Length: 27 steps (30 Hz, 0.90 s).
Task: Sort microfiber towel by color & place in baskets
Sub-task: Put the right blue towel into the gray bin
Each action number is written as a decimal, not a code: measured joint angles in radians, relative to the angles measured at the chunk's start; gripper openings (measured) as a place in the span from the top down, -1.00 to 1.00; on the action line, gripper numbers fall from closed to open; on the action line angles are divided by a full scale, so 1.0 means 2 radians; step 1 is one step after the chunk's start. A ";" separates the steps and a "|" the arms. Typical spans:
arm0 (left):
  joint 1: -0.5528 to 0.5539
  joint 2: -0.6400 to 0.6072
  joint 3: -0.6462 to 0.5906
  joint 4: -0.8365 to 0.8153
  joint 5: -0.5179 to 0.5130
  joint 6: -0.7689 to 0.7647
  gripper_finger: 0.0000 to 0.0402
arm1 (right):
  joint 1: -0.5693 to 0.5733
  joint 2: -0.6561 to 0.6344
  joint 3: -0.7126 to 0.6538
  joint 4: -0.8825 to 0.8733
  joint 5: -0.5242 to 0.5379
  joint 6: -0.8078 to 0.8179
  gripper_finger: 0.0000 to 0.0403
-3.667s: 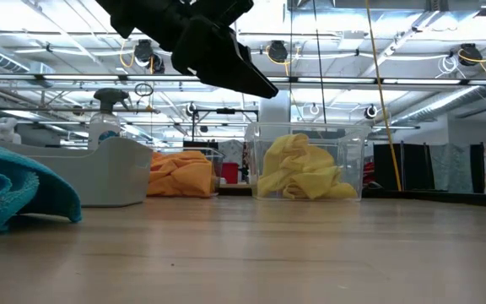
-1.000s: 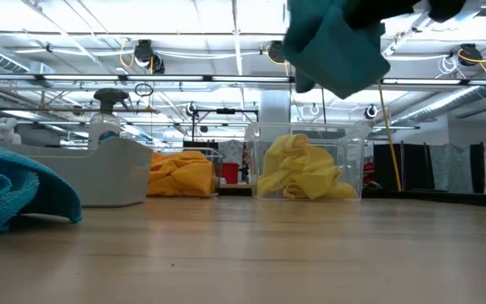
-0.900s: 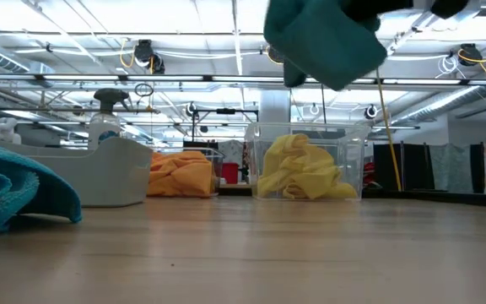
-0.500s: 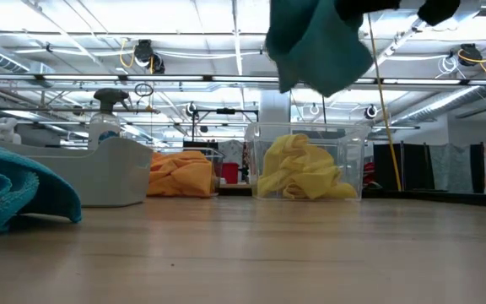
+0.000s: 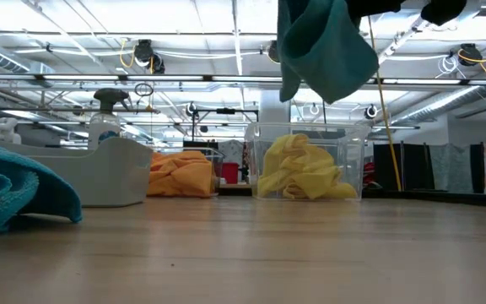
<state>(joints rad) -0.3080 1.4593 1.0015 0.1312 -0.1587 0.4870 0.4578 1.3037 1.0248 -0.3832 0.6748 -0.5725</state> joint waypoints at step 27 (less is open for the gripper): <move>0.072 0.098 0.000 0.170 0.050 -0.073 -0.54 | -0.014 0.031 0.000 0.071 -0.031 -0.090 0.91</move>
<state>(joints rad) -0.1631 1.6550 1.0016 0.4706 -0.0589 0.3417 0.4305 1.3651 1.0247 -0.2402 0.6134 -0.7527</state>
